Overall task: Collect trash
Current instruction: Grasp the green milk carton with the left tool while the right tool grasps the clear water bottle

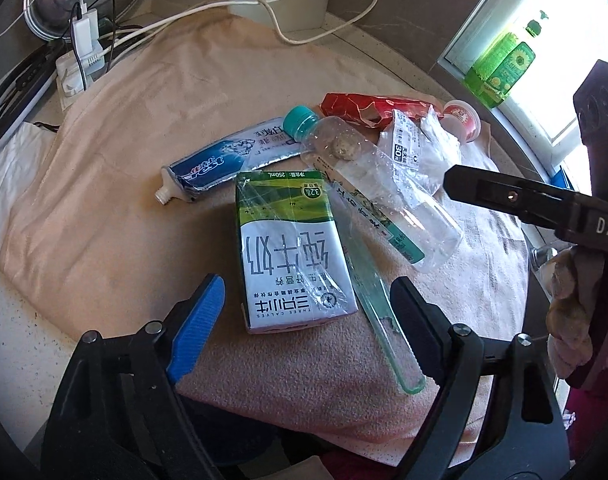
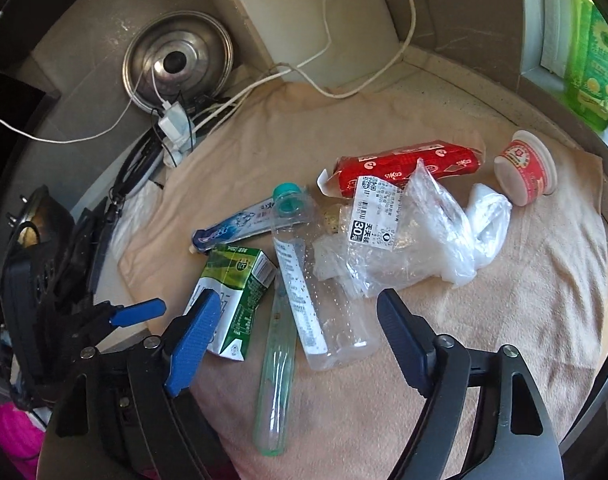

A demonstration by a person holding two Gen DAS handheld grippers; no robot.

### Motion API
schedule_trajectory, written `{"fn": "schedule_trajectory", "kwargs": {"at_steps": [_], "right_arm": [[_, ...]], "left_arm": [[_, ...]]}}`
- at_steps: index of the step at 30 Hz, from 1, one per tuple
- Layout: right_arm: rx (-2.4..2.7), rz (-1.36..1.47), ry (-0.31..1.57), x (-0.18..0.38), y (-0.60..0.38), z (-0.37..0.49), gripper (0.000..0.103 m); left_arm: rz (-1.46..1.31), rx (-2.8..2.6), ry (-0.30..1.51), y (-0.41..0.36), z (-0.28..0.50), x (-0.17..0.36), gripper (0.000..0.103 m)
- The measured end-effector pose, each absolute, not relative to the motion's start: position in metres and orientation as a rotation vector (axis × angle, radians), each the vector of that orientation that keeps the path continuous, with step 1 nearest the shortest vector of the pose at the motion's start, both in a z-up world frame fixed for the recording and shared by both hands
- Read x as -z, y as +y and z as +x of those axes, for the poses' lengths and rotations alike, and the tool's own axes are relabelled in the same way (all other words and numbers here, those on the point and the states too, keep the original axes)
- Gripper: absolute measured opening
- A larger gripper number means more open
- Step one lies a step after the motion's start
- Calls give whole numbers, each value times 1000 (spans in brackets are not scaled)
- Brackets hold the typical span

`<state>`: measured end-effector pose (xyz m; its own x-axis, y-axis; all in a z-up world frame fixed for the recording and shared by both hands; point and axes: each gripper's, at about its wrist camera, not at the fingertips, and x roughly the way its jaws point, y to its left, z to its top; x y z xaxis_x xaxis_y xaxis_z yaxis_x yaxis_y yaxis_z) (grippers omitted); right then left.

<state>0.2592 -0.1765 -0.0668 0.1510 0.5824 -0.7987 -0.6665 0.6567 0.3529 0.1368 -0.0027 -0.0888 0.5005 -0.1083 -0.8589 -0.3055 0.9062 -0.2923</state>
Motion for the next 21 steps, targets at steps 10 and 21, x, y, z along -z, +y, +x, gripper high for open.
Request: {"fn": "schedule_trajectory", "kwargs": {"at_steps": [10,21], "right_arm": [[-915,-220,1182,94,-143,283,71],[-915,-323,1206,113,-121,286,67]], "left_arm": [[-446,-171,1073,4,150,103,83],[-451,-179,1109,4,160,121,81]]}}
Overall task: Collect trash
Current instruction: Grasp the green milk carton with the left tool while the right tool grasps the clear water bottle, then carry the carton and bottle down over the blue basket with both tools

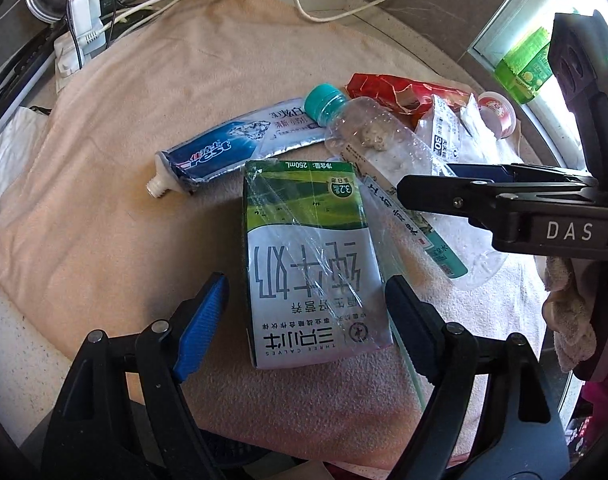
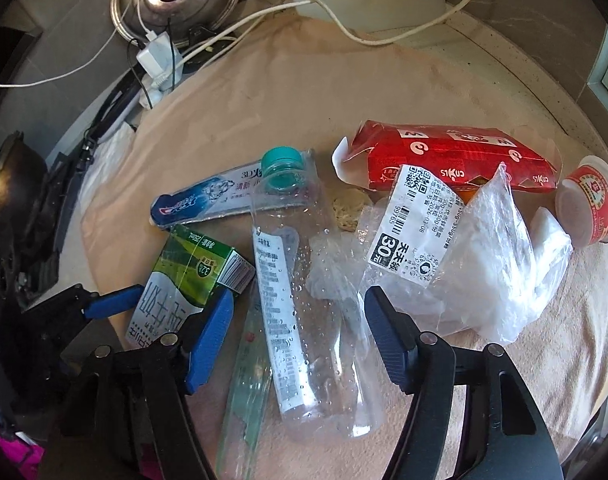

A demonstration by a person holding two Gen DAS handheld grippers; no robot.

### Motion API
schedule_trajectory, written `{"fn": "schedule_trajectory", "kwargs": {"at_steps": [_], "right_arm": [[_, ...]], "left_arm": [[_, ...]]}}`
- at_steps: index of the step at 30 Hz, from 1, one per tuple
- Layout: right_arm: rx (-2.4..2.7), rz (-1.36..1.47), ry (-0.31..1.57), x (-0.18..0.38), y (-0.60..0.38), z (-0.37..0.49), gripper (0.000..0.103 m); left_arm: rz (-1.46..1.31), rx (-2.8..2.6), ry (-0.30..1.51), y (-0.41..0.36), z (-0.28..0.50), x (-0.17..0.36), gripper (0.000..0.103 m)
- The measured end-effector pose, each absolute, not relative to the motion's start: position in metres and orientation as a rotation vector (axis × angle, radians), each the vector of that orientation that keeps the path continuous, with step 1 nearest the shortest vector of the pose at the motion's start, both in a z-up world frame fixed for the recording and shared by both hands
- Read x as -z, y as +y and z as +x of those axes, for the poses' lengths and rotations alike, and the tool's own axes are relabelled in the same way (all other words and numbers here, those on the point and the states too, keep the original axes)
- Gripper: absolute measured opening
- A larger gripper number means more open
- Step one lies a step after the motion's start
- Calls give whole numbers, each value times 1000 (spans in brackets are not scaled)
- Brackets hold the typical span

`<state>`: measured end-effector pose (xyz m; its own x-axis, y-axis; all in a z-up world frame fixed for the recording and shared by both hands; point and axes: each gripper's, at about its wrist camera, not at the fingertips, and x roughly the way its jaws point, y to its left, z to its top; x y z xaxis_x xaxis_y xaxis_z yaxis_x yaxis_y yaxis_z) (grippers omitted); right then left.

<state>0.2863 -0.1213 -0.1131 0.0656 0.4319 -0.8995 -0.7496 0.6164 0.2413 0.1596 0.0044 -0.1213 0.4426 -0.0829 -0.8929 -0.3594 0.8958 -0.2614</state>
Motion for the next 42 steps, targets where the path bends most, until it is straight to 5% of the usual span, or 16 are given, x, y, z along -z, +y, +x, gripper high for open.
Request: {"fn": "schedule_trajectory", "kwargs": {"at_steps": [9,42], "right_arm": [[-899,-371,1229,126,-111,288,56],[-885,-109,1133,81,-152,215,55]], "left_arm": [[-461,-170,1108,8,159,125,73],[-397,-134,987,43,74,72,71]]}}
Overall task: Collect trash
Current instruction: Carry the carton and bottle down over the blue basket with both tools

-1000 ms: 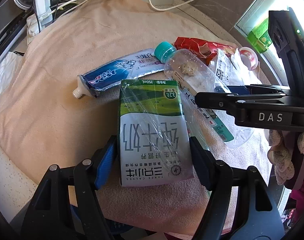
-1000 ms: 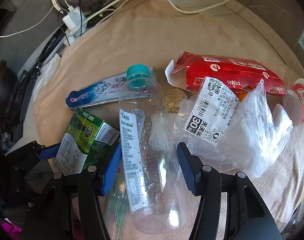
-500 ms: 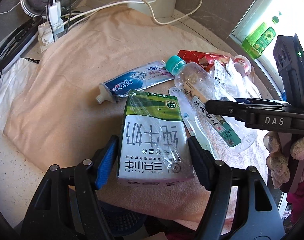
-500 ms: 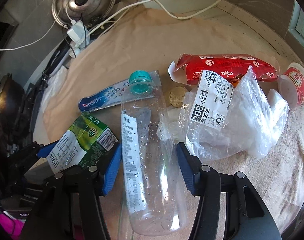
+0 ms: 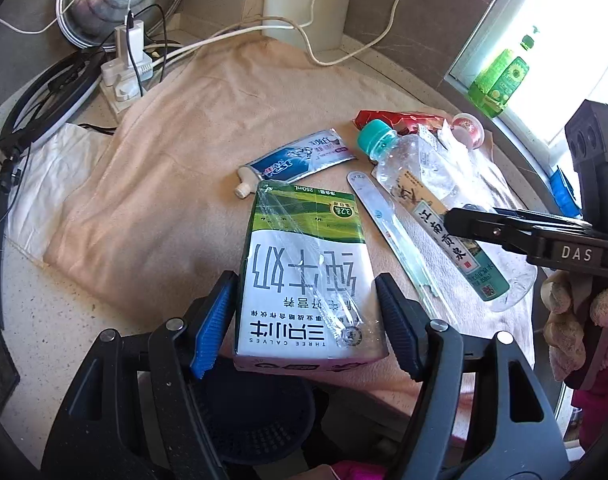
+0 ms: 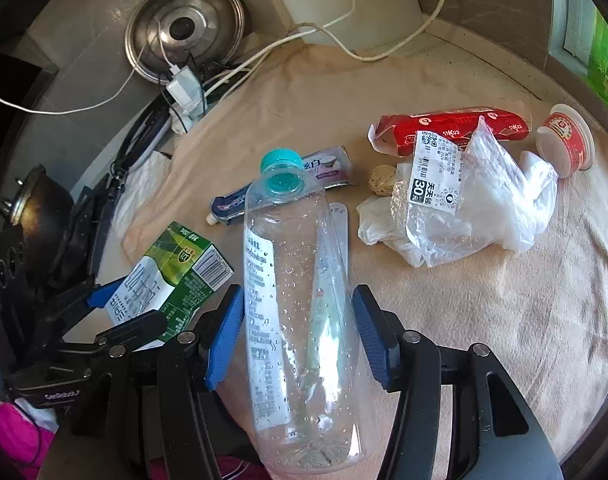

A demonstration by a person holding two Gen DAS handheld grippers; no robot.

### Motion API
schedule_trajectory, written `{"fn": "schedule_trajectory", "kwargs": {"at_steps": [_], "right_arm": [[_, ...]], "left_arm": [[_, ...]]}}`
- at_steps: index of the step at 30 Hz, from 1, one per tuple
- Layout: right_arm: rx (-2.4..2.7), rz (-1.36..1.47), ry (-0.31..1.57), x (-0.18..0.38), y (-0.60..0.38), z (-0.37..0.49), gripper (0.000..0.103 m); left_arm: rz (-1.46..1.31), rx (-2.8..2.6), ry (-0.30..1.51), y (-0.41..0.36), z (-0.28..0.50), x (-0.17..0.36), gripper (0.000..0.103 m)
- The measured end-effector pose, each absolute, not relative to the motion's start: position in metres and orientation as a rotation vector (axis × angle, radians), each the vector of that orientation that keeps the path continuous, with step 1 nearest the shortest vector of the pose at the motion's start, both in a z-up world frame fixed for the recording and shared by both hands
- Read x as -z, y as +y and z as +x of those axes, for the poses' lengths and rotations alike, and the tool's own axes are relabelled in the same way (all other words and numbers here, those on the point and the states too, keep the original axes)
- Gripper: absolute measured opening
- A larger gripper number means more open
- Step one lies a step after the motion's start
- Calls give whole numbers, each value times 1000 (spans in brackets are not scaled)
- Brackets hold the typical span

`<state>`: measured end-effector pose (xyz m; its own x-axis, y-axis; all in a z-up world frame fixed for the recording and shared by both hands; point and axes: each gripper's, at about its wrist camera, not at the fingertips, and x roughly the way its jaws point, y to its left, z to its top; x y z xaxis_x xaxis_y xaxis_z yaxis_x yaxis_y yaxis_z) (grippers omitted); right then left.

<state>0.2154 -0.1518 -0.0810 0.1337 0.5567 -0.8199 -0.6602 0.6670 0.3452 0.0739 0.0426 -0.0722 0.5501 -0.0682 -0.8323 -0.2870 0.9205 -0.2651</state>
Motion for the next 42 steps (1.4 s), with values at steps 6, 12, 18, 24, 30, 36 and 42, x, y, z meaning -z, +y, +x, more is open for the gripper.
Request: {"fn": "schedule_trajectory", "kwargs": {"at_steps": [6,12,18,24,30,36,42], "right_arm": [[-882,-70,1116,71,-159,185,55],[-893,-76,1104,68,-158,148,55],[-911,-74,1114,72,-155,110,55],[-913,-72,1127,82,-156,76,54],[-898,-34,1177,104,-163,53,55],[-885,9,1237,129,-166,33,55],[-853,11,1297,156,-166,16,54]], "left_arm": [[-370,-116,988,49,46,71,71],[-351,-105,997,52,18,73,71],[-338,-99,1004,51,-9,77,71],[-337,-83,1028,49,-32,89,71],[-344,-69,1072,49,-50,108,71],[-354,-44,1154,44,-64,139,71],[-332,-26,1216,37,-72,165,71]]}}
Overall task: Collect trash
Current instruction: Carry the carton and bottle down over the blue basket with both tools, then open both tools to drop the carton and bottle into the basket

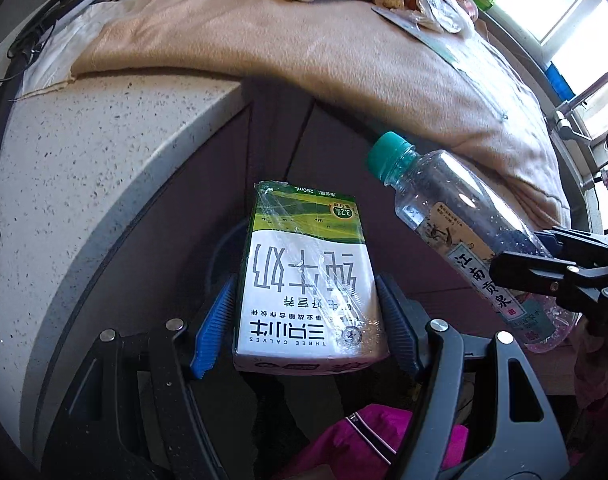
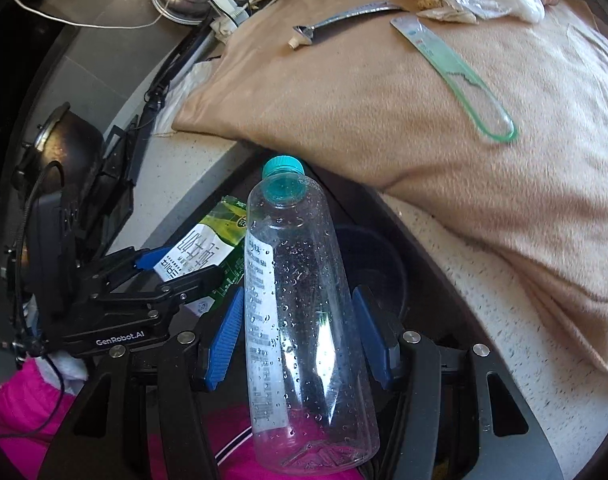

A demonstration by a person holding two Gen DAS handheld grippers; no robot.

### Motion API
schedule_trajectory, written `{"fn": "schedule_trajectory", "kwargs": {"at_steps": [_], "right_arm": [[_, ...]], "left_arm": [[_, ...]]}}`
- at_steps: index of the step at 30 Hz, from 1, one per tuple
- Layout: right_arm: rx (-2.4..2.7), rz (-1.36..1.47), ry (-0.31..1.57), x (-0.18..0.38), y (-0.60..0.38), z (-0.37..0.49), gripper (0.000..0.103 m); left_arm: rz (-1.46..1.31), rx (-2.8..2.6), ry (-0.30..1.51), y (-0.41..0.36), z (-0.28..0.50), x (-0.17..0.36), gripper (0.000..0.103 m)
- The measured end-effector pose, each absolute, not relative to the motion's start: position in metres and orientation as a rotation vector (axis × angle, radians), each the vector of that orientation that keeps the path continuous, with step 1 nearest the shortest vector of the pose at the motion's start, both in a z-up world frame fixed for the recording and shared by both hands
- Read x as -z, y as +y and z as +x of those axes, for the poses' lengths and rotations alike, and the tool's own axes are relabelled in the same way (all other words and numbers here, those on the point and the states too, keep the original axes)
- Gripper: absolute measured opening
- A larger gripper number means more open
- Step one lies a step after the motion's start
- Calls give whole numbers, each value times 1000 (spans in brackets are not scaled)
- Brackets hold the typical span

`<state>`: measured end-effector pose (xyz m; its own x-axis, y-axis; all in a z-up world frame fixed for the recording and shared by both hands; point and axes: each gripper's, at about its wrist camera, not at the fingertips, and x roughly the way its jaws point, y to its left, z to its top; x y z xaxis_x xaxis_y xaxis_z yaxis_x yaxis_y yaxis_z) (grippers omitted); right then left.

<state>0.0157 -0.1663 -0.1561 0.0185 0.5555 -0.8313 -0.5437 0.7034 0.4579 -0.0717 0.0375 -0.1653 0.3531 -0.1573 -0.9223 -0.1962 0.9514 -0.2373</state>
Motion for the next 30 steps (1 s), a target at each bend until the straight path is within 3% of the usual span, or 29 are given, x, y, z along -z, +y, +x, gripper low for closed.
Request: {"fn": "schedule_trajectory", "kwargs": {"at_steps": [30], "right_arm": [[-756,-257,1408,275,-97,8,52]], "left_arm": [[-335,-72,1451,38,-54,274,72]]}}
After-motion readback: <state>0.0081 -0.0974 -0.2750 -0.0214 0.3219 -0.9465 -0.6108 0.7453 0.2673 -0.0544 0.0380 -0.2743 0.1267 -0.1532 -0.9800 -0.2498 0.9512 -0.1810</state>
